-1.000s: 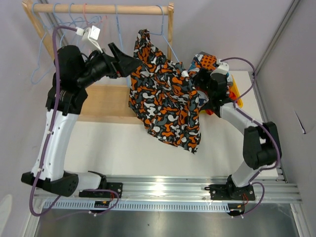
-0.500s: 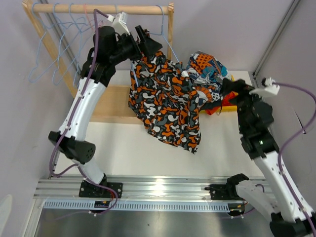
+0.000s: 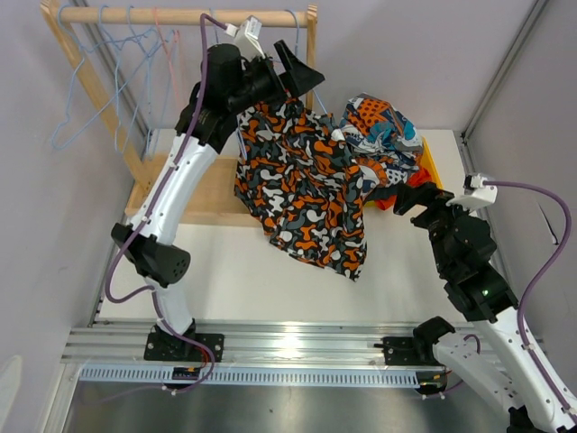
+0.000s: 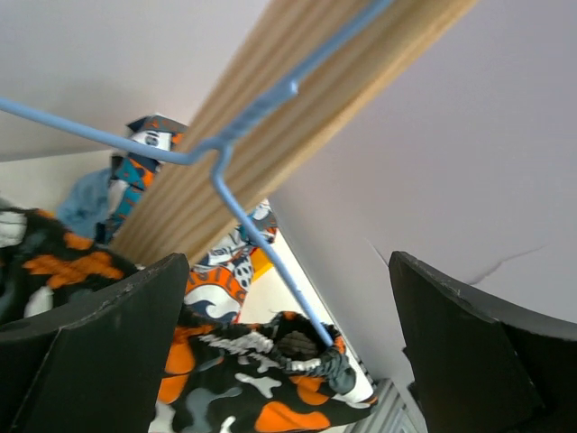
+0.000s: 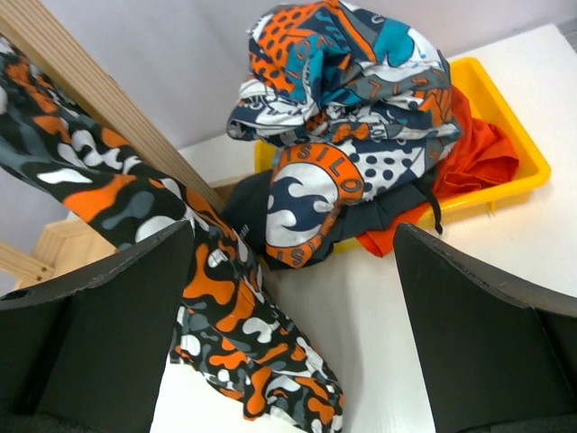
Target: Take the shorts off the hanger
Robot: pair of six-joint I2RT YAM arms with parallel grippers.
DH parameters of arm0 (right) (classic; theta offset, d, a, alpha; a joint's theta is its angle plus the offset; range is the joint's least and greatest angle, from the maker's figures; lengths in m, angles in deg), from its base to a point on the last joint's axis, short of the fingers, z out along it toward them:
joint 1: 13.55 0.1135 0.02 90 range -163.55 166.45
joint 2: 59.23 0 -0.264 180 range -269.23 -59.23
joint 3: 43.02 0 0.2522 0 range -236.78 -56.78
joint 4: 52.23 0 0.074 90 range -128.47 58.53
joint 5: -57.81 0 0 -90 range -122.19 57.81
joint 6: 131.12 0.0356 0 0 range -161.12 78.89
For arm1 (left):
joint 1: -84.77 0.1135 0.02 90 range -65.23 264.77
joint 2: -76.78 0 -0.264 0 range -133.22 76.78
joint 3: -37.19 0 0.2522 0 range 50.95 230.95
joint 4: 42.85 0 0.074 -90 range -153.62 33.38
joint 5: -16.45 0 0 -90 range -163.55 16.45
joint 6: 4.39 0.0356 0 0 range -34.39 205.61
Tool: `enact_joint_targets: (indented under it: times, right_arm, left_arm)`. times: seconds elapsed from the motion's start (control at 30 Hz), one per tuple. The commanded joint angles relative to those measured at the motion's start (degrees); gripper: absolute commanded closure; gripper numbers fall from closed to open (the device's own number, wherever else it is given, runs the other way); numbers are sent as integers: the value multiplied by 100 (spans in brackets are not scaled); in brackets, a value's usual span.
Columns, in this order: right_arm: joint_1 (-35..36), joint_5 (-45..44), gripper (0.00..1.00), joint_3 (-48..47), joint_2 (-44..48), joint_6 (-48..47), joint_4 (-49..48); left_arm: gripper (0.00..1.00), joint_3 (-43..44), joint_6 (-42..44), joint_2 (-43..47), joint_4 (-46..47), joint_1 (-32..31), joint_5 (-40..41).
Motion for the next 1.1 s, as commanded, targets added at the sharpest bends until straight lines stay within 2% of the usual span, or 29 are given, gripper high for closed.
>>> enact_joint_targets:
  times: [0.0, 0.17, 0.23, 0.27, 0.3, 0.37, 0.4, 0.47, 0.5, 0.53, 0.57, 0.67, 0.93, 1.07]
  right_arm:
    - [31, -90, 0, 28, 72, 45, 72]
    - [31, -99, 0, 107, 134, 37, 54]
    - [31, -107, 1, 142, 151, 28, 46]
    - [31, -107, 1, 160, 178, 19, 54]
    - [31, -107, 1, 168, 195, 10, 46]
    - [23, -107, 1, 221, 204, -7, 46]
    - [22, -107, 1, 239, 213, -7, 46]
    - [31, -90, 0, 291, 222, -25, 54]
    - [23, -90, 1, 309, 213, -16, 54]
    - [22, -90, 1, 318, 230, -16, 46]
    - [31, -72, 0, 353, 231, -7, 37]
    - [23, -2, 1, 406, 222, 10, -7]
    - [171, 973, 1, 108, -94, -42, -569]
    - [707, 1263, 1, -437, -699, -244, -912]
  left_arm:
    - [1, 295, -207, -140, 350, -177, 112]
    - [2, 401, -303, -316, 394, -274, 112]
    - [6, 401, -321, -369, 421, -309, 156]
    - [11, 401, -339, -395, 482, -318, 156]
    - [22, 401, -365, -430, 509, -336, 156]
    - [38, 453, -444, -475, 570, -336, 147]
    - [53, 488, -470, -501, 562, -344, 147]
    - [63, 593, -506, -545, 535, -353, 165]
    - [75, 611, -514, -545, 518, -362, 165]
    - [79, 594, -532, -510, 518, -362, 165]
    - [90, 594, -541, -501, 509, -371, 173]
    - [100, 620, -558, -396, 360, -371, 156]
    - [100, 602, -576, 157, -255, -362, 156]
    - [100, 743, -681, 369, -299, -336, 7]
